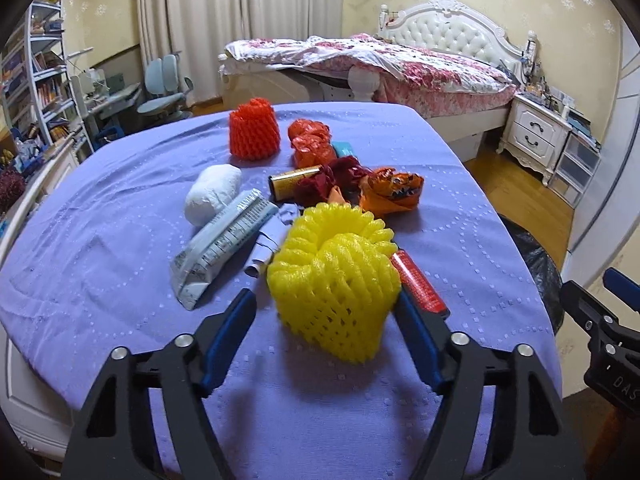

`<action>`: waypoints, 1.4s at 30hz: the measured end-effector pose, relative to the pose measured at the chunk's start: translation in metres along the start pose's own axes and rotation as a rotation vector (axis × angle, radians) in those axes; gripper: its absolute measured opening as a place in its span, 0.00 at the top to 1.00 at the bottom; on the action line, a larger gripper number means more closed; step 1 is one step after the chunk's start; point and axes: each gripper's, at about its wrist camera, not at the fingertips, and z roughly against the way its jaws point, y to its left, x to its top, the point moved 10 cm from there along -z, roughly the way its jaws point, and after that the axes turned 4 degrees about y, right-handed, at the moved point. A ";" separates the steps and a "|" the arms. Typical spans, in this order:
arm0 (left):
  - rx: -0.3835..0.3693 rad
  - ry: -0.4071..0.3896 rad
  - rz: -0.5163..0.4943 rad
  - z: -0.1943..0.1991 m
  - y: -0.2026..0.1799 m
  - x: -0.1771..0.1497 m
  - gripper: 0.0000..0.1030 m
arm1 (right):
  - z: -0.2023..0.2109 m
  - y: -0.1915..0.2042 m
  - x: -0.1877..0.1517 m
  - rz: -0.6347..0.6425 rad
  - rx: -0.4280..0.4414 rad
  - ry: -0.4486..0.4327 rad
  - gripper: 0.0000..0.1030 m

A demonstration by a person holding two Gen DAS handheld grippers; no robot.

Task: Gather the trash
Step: 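Grasp the yellow foam net with the left tool while the right tool grasps the red spray can, then carry the yellow net and red can over the black bin and release both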

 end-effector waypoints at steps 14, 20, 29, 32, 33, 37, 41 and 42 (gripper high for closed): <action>-0.052 -0.013 0.000 0.020 0.007 -0.004 0.67 | 0.000 0.031 -0.001 0.058 0.057 0.015 0.25; -0.032 -0.020 0.024 0.030 0.030 -0.008 0.67 | -0.003 0.062 0.001 0.109 0.109 0.025 0.33; -0.034 -0.008 0.060 0.027 0.047 -0.013 0.67 | -0.014 0.115 0.008 0.178 0.181 0.040 0.44; -0.036 0.001 0.064 0.025 0.049 -0.015 0.67 | -0.020 0.126 0.006 0.198 0.188 0.053 0.46; -0.038 0.005 0.067 0.024 0.050 -0.017 0.67 | -0.022 0.128 0.005 0.205 0.184 0.057 0.49; -0.043 0.015 0.069 0.021 0.051 -0.019 0.67 | -0.033 0.131 -0.002 0.220 0.198 0.098 0.62; -0.048 0.015 0.062 0.021 0.047 -0.020 0.67 | -0.035 0.131 -0.004 0.225 0.197 0.095 0.72; -0.050 0.016 0.061 0.021 0.046 -0.020 0.67 | -0.035 0.131 -0.004 0.222 0.199 0.094 0.72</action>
